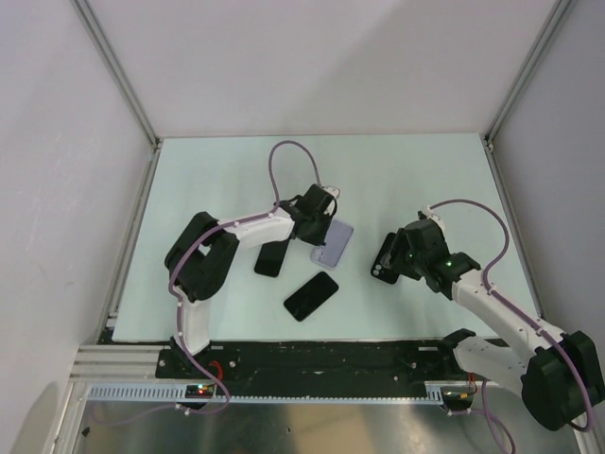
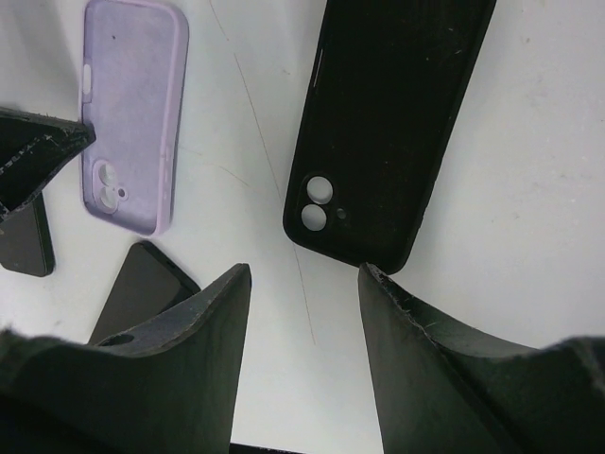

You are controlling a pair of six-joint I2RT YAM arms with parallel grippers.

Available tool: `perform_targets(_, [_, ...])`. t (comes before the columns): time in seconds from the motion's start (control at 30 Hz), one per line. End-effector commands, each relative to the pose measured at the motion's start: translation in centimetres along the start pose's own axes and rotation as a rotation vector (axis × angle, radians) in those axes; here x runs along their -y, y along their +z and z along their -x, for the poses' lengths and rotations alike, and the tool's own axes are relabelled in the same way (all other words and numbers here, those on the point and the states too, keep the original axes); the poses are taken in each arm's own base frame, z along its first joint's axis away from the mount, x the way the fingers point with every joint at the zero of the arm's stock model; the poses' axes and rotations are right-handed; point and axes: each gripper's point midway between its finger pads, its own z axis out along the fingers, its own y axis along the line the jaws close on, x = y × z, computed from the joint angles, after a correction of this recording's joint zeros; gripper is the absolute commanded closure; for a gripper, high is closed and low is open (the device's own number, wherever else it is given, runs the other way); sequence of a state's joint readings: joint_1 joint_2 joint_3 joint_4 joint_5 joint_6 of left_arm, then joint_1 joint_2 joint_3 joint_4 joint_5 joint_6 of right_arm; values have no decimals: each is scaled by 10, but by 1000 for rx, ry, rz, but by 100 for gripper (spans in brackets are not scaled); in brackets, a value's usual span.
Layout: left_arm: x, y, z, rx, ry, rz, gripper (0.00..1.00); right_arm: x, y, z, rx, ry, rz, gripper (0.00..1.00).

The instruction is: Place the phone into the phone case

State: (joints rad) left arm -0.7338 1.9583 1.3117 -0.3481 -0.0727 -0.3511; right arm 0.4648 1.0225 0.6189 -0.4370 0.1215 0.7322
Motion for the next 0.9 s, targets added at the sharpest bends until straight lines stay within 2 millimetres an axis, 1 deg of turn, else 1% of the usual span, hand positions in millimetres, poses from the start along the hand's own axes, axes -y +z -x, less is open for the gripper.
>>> perform_targets(0.0, [22, -23, 44, 103, 268, -143, 99, -13, -3, 14, 25, -9, 59, 46])
perform_targets(0.07, [25, -31, 52, 129, 371, -171, 100, -16, -2, 20, 33, -2, 70, 46])
perform_targets(0.13, [26, -34, 55, 114, 462, -203, 100, -22, 0, 29, 43, 10, 88, 46])
perform_targets(0.2, [26, -34, 55, 92, 534, -217, 100, -29, 3, 38, 53, 13, 107, 45])
perform_targets(0.3, [24, -33, 56, 73, 590, -234, 100, -43, 11, 60, 87, -8, 134, 44])
perform_targets(0.4, [22, -32, 56, 48, 612, -253, 100, -51, 32, 74, 80, -61, 122, 43])
perform_targets(0.47, [22, -32, 54, 33, 621, -261, 100, -61, 47, 81, 64, -94, 141, 43])
perform_targets(0.53, [21, -30, 49, 13, 628, -264, 100, -71, 62, 88, 55, -124, 174, 43])
perform_targets(0.57, [17, -29, 47, -2, 624, -255, 98, -74, 71, 90, 47, -134, 180, 43])
perform_targets(0.6, [14, -28, 45, -14, 615, -252, 93, -77, 77, 92, 33, -144, 194, 43])
perform_targets(0.67, [9, -29, 44, -29, 572, -261, 78, -83, 89, 93, 8, -166, 221, 42])
perform_targets(0.73, [6, -32, 44, -36, 495, -282, 45, -89, 98, 91, -10, -193, 246, 42])
perform_targets(0.77, [2, -33, 46, -33, 441, -265, 32, -91, 103, 89, -22, -208, 256, 42])
perform_targets(0.8, [-2, -36, 49, -23, 388, -239, 25, -93, 106, 89, -29, -221, 262, 41])
perform_targets(0.83, [-9, -36, 51, -13, 330, -189, 23, -93, 111, 85, -46, -237, 262, 41])
perform_targets(0.87, [-14, -40, 55, 9, 265, -139, 22, -94, 115, 84, -56, -251, 263, 41])
